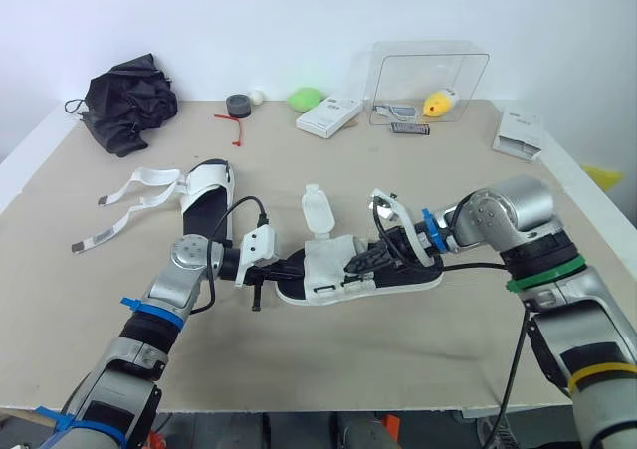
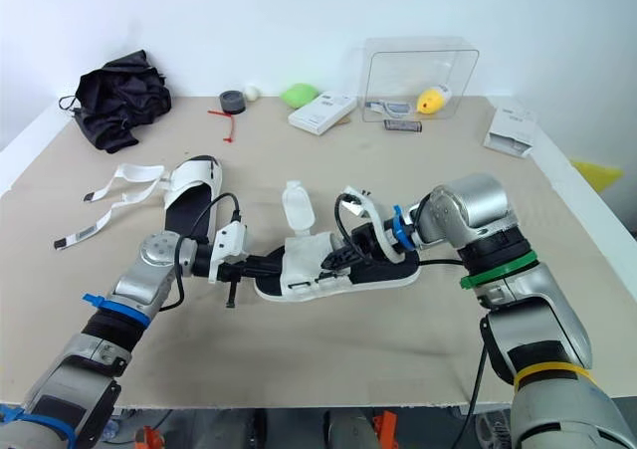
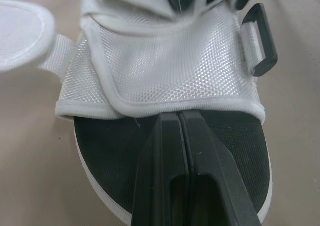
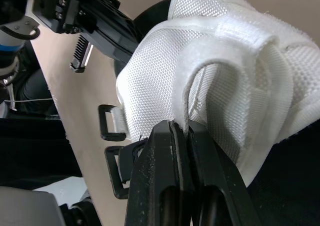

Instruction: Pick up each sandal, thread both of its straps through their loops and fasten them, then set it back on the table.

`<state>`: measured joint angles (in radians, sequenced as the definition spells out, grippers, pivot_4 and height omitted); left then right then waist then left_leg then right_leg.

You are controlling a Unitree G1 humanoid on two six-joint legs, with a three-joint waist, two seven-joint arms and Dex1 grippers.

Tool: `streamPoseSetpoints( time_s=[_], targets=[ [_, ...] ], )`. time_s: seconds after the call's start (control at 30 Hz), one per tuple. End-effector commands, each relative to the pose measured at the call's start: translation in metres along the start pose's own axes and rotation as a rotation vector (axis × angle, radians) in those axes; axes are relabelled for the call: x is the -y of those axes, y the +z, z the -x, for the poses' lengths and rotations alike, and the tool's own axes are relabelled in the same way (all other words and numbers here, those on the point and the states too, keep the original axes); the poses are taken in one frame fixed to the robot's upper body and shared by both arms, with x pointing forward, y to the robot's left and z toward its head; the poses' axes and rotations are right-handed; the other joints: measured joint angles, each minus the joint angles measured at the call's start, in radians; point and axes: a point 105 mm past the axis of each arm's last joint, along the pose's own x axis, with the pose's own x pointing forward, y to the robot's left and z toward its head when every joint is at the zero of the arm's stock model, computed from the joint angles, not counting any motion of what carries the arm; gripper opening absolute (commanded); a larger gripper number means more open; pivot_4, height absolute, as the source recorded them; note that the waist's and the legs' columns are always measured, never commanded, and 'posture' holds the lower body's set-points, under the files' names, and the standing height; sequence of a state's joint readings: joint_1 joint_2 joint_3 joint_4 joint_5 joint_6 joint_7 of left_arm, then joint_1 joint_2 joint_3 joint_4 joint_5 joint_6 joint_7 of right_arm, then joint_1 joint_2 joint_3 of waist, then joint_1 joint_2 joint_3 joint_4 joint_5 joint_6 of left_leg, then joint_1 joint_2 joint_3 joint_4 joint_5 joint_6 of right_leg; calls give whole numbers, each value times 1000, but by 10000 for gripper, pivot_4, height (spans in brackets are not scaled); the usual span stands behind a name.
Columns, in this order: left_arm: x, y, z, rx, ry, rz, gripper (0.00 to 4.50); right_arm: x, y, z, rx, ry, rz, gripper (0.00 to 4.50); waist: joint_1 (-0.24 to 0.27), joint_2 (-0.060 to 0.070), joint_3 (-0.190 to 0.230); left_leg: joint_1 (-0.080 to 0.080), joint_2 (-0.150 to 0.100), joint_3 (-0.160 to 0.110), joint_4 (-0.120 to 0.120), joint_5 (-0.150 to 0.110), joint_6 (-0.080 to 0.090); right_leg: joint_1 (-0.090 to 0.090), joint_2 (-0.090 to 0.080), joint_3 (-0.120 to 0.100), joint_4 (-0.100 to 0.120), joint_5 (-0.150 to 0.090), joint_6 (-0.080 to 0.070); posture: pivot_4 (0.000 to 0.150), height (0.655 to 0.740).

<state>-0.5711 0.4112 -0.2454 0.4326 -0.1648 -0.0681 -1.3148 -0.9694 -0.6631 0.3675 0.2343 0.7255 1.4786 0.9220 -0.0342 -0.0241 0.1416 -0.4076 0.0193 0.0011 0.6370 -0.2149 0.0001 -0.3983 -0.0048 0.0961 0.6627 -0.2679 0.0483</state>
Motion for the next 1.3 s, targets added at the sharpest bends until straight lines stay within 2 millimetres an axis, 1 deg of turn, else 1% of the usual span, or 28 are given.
streamPoseSetpoints(
  time_s=[0.03, 0.1, 0.27, 0.57, 0.67, 0.77, 0.87, 1.0, 1.13, 1.3],
  targets=[
    [30, -50, -4, -147, -73, 170, 0, 6, -7, -3, -30, -9, -17, 885, 0, 0, 0, 0, 0, 0, 0, 0, 0, 0, 0, 0, 0, 0, 0, 1500, 7400],
    [29, -50, -4, -147, -71, 170, 0, 5, -6, -2, -20, 2, -15, 885, 0, 0, 0, 0, 0, 0, 0, 0, 0, 0, 0, 0, 0, 0, 0, 1500, 7400],
    [29, -50, -3, -148, -68, 169, 0, -8, -1, 7, 17, 92, 6, 885, 0, 0, 0, 0, 0, 0, 0, 0, 0, 0, 0, 0, 0, 0, 0, 1500, 7400],
    [28, -50, -3, -147, -70, 170, 0, -23, -3, 10, 37, 179, 93, 885, 1, 0, 0, 0, -1, -1, 0, -1, 0, 0, 0, -1, 0, -2, 0, 1500, 7400],
    [27, -49, -3, -148, -68, 169, 0, -22, -2, 9, 51, 173, 124, 885, 1, 0, 0, -1, -1, -1, 0, -2, 0, 0, 0, -1, 0, -2, 0, 1500, 7400],
    [28, -49, -3, -147, -69, 169, 0, -20, 1, 6, 87, 136, 199, 885, 1, 0, 0, 0, -1, -1, 0, -2, 0, 0, 0, -1, 0, -2, 0, 1500, 7400],
    [28, -49, -3, -146, -69, 169, 0, -23, 1, 6, 108, 155, 249, 885, 1, 0, 0, 0, -1, -1, 0, -2, 0, 0, 0, -1, 0, -2, 0, 1500, 7400],
    [30, -49, -3, -146, -71, 171, 0, -26, 0, 7, 119, 172, 271, 885, 1, 0, 0, 0, 0, -1, 0, -2, 0, 0, 0, -1, 0, -2, 0, 1500, 7400],
    [30, -50, -3, -147, -71, 174, 0, -33, 2, 13, 151, 234, 284, 885, 1, 0, 0, 0, 0, -1, 0, -2, 0, 0, 0, -1, 0, -2, 0, 1500, 7400],
    [31, -50, -4, -146, -76, 176, 0, -34, 1, 13, 161, 245, 285, 885, 1, 0, 0, 0, 0, -1, 0, -2, 0, 0, 0, -1, 0, -2, 0, 1500, 7400]
  ],
)
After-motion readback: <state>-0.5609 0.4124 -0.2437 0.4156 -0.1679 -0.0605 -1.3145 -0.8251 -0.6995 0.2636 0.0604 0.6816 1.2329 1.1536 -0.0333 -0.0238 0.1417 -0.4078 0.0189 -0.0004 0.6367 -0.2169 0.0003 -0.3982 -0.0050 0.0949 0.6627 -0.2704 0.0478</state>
